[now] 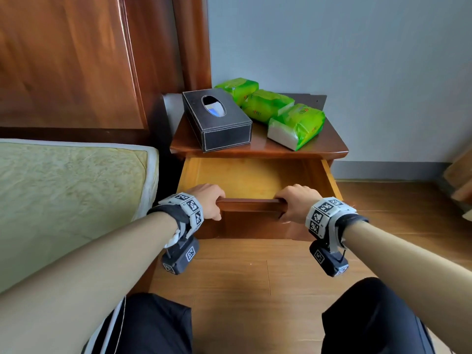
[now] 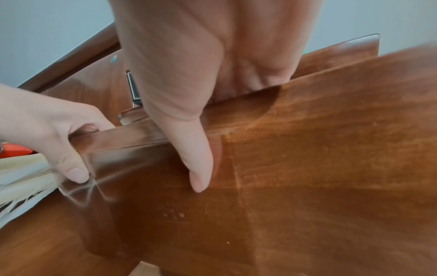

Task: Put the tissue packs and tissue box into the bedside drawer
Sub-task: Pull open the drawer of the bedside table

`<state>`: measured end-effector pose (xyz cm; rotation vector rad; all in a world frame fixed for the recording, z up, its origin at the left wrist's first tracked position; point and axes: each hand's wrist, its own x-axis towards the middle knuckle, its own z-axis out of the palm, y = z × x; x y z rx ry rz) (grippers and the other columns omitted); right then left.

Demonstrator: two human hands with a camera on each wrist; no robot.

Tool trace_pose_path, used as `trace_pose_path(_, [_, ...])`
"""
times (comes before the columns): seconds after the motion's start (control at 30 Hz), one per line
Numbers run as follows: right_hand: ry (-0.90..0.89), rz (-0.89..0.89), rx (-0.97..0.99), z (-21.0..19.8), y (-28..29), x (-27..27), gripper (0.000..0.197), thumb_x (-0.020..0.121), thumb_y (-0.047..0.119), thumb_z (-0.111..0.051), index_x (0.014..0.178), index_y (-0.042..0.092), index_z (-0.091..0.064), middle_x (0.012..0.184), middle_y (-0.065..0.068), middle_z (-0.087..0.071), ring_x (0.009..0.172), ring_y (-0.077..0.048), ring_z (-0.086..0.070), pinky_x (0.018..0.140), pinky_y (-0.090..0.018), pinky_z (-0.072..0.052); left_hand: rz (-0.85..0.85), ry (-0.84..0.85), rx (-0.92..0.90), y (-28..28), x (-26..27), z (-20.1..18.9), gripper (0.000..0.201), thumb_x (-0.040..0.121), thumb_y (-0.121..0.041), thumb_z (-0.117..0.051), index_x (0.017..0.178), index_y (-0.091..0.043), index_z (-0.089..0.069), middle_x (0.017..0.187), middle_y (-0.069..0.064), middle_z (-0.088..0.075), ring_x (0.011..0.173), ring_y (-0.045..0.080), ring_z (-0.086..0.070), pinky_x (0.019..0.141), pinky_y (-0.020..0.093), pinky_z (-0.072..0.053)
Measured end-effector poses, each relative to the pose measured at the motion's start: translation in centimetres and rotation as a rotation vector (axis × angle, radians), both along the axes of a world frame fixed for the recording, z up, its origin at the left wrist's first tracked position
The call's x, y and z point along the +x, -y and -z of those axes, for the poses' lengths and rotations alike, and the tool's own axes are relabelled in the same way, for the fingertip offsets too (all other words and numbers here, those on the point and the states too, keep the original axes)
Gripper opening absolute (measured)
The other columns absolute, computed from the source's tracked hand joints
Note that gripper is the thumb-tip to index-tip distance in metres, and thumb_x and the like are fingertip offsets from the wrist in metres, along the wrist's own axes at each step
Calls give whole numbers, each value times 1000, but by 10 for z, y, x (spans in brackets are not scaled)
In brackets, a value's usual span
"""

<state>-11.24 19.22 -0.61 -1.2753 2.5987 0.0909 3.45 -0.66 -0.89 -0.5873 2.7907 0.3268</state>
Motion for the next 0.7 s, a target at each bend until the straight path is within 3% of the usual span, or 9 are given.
trace_pose_path(0.2, [-24, -68, 31, 11, -16, 12, 29, 72, 41, -79, 96, 28, -68, 85, 5, -65, 79, -20, -61, 71, -37, -54, 58, 25, -86, -11, 15, 12, 54, 77, -34, -78, 128, -23, -61, 118, 0, -66, 110, 27, -61, 81, 37, -43])
trace_pose_path(0.33, [-39, -91, 48, 14, -16, 16, 30, 74, 41, -78, 98, 26, -68, 84, 5, -66, 79, -20, -61, 72, -37, -55, 55, 57, -90, -15, 15, 13, 62, 78, -32, -79, 135, -22, -57, 123, 2, -65, 114, 27, -60, 88, 39, -46])
trace_pose_path(0.53, [-36, -114, 41, 18, -19, 15, 29, 73, 43, -74, 96, 28, -68, 84, 5, -66, 79, -21, -62, 72, -39, -56, 65, 78, -78, -16, 15, 13, 63, 77, -28, -80, 134, -20, -56, 121, 2, -65, 111, 26, -60, 85, 39, -47])
trace_pose_path(0.6, [38, -112, 51, 18, -19, 10, 34, 72, 48, -74, 99, 29, -67, 86, 6, -66, 81, -20, -62, 72, -38, -56, 54, 104, -22, -12, 14, 10, 65, 75, -32, -81, 134, -20, -56, 121, 2, -64, 110, 25, -60, 83, 38, -50])
trace_pose_path(0.7, [261, -41, -30, 11, -17, -2, 64, 62, 74, -68, 111, 33, -67, 98, 10, -70, 91, -12, -65, 82, -35, -57, 39, 128, 134, -5, 7, 3, 71, 70, -49, -80, 131, -19, -58, 123, -1, -61, 110, 20, -59, 93, 39, -51])
